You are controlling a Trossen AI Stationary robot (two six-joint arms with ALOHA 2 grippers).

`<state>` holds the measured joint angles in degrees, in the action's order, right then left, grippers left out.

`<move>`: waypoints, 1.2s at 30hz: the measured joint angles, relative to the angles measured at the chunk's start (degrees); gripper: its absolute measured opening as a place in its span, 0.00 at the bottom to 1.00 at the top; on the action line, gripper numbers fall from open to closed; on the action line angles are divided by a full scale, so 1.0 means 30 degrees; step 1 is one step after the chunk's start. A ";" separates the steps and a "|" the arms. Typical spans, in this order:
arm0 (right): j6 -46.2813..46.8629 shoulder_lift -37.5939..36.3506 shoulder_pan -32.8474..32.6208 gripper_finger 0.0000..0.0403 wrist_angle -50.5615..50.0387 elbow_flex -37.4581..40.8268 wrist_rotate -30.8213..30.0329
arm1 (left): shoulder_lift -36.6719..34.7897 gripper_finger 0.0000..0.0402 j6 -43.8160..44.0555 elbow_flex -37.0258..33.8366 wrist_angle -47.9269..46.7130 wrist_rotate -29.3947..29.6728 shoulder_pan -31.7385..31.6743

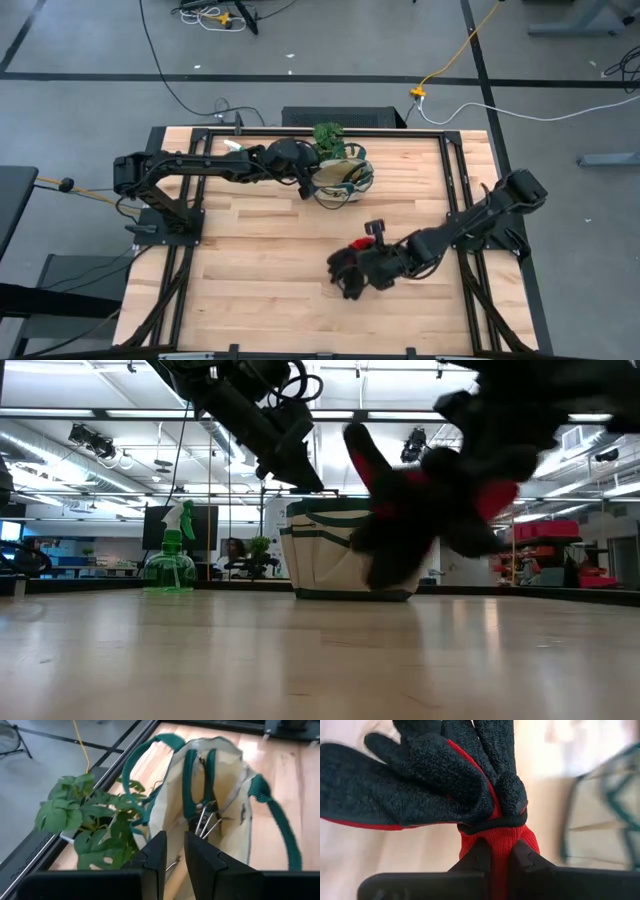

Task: Pick & Place Garden tools in Gardening bag
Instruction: Put the red gloves into the green gardening bag

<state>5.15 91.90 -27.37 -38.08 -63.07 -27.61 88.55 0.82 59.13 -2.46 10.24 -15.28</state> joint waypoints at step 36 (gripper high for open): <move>-0.3446 -0.3622 0.8172 0.04 0.3894 -0.0007 -0.4955 | 0.0000 0.18 -0.0044 0.0000 -0.2186 0.2230 -0.0010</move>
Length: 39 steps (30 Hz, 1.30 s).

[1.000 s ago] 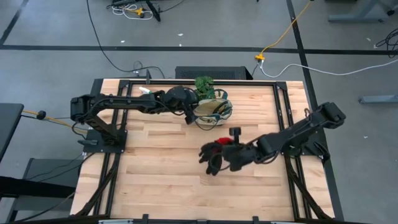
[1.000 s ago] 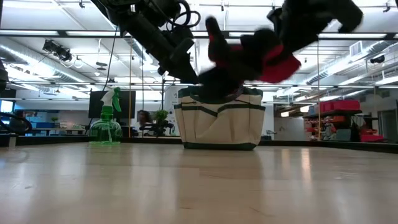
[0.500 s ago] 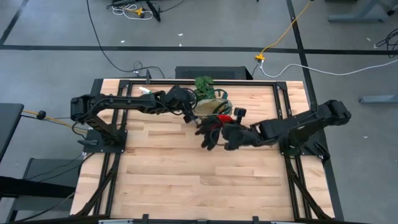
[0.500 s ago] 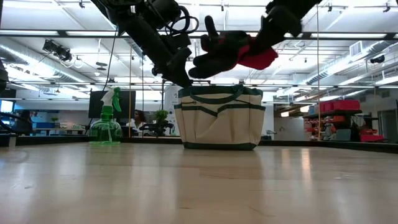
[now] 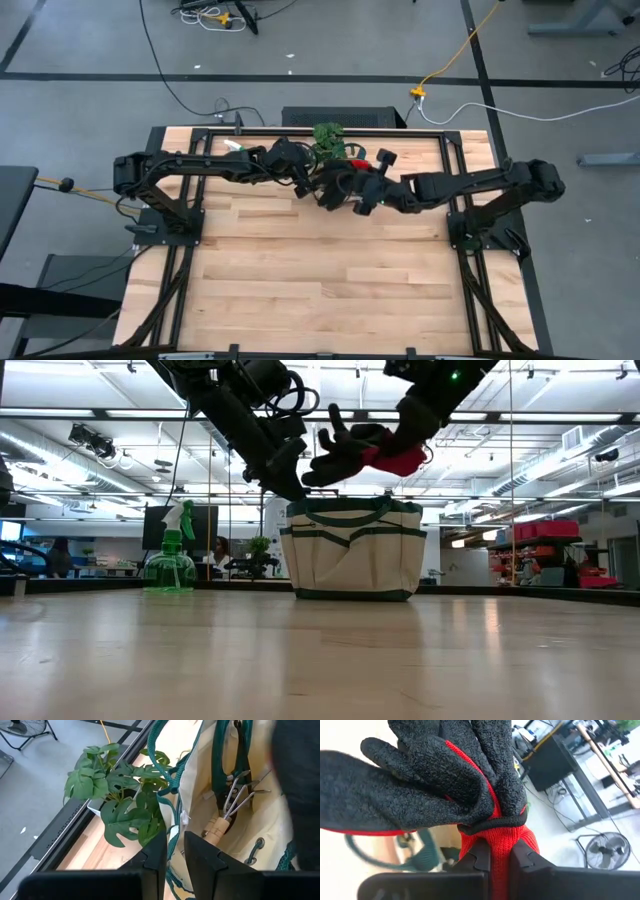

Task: Pick & Place Garden tools in Gardening bag
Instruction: Put the red gloves into the green gardening bag

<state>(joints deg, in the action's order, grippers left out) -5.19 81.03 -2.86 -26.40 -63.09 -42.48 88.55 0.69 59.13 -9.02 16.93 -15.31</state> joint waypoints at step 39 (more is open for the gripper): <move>0.3080 -0.0534 0.4579 0.04 2.3952 1.1819 0.7026 | 0.0000 0.18 0.0189 0.0000 0.4102 -0.3235 0.0056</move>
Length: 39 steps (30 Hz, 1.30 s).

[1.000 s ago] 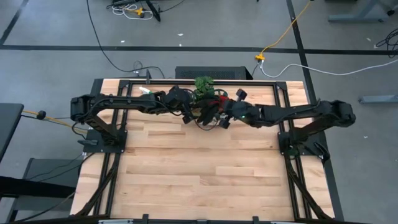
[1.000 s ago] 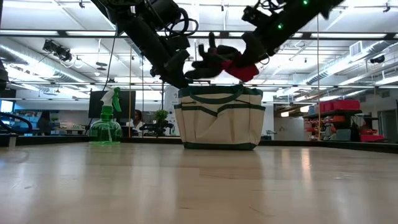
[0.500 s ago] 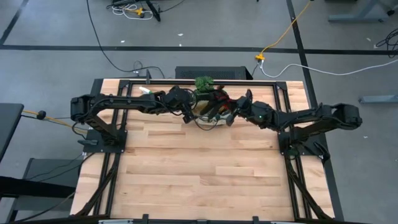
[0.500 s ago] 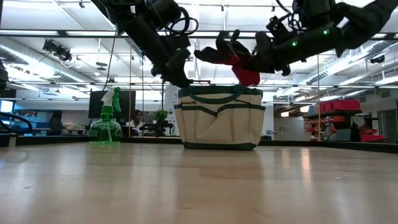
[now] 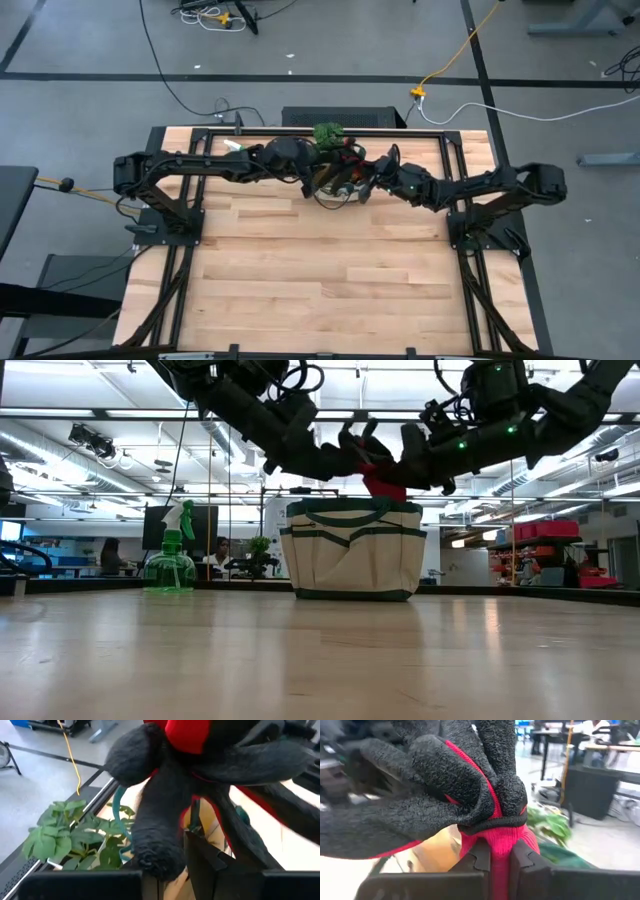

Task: Pick & Place Garden tools in Gardening bag
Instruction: Put the red gloves into the green gardening bag

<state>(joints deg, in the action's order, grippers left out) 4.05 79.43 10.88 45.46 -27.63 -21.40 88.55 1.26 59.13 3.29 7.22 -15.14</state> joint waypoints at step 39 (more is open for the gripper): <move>-0.0086 0.0461 0.0012 0.04 0.0849 -0.0002 0.1611 | 0.0000 0.40 0.0364 0.0000 0.5262 -0.1355 0.0330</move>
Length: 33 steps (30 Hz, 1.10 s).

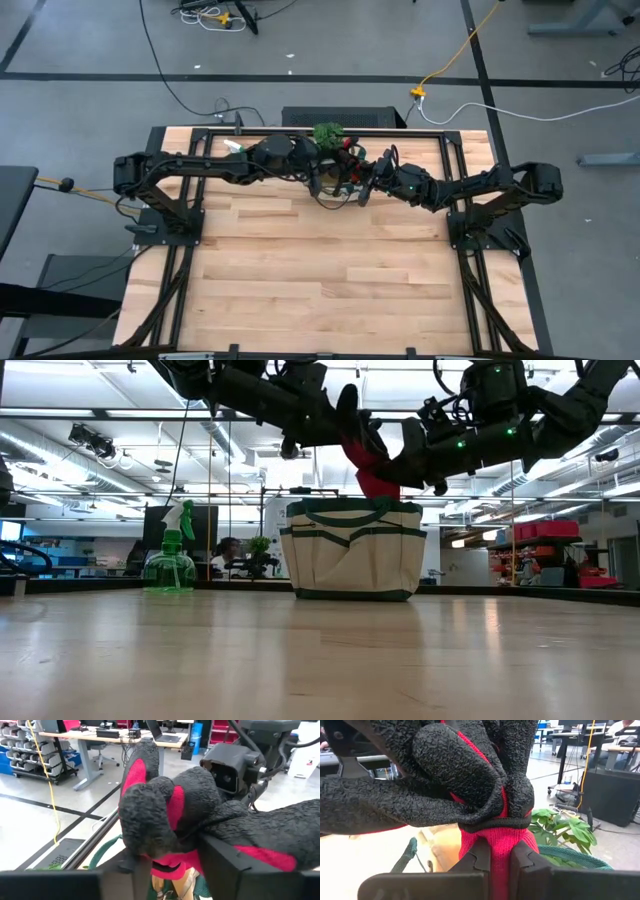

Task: Pick & Place Garden tools in Gardening bag
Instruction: Put the red gloves into the green gardening bag

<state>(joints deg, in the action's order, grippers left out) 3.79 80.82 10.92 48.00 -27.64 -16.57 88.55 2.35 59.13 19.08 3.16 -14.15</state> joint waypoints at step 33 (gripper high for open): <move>-0.0069 0.0022 0.0051 0.07 -0.0351 0.0015 0.0200 | 0.2980 0.01 0.1005 0.0073 0.4966 -0.2215 -0.1035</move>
<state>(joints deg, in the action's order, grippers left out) 3.58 80.88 11.07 46.95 -27.59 -15.97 97.49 5.37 59.35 33.98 -3.49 -17.26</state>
